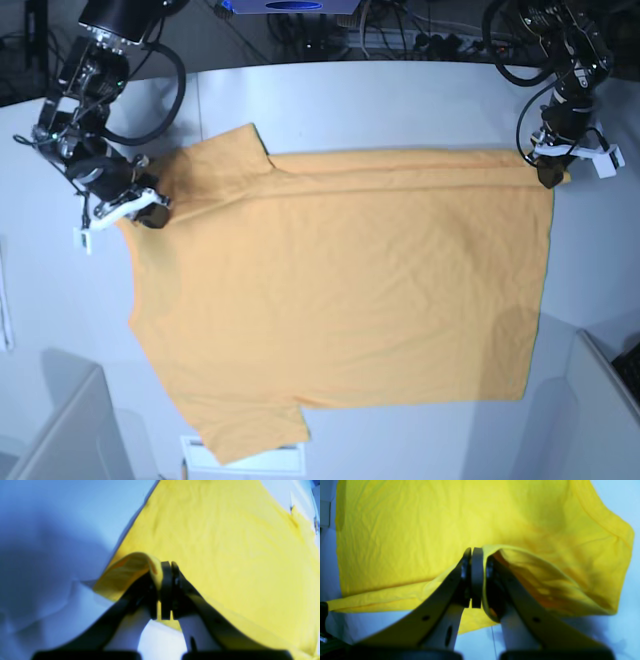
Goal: Fold the T-shirt properly
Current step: 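Pull both held shoulder corners back, stretching the shirt taut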
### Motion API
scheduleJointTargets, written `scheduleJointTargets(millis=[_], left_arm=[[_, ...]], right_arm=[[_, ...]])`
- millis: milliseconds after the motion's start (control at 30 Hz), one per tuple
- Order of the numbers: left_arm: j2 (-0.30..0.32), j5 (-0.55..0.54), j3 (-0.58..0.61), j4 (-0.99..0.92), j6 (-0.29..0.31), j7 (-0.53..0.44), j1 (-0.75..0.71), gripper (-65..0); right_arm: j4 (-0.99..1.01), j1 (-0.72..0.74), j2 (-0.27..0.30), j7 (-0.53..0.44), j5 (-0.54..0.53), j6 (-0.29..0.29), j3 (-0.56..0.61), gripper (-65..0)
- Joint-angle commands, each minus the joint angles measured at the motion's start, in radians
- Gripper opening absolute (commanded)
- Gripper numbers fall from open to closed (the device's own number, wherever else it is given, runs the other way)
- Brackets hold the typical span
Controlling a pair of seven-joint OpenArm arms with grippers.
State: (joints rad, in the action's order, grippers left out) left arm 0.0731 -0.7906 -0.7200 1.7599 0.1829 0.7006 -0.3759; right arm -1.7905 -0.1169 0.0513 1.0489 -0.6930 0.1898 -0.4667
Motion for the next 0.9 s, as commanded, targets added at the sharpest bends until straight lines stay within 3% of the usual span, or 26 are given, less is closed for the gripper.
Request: scheduleJointTargets(millis=[0, 333, 500, 867], left_arm=[[0.015, -0.011, -0.005, 0.011, 0.004, -0.020, 0.008, -65.0], [0.015, -0.011, -0.008, -0.031, 0.002, 0.050, 0.091, -65.0], [0.017, -0.011, -0.005, -0.033, -0.047, 0.052, 0.127, -65.0], [0.066, -0.011, -0.005, -0.104, -0.052, 0.054, 0.177, -65.0]], right_arm=[[-0.001, 0.021, 0.009, -0.020, -0.015, 0.000, 0.000, -65.0], [0.085, 0.141, 0.005, -0.026, 0.109, 0.000, 0.058, -65.0], [0.154, 0.193, 0.008, -0.026, 0.117, 0.000, 0.064, -65.0], [0.274, 0.277, 0.009, -0.029, 0.118, 0.000, 0.067, -65.0]])
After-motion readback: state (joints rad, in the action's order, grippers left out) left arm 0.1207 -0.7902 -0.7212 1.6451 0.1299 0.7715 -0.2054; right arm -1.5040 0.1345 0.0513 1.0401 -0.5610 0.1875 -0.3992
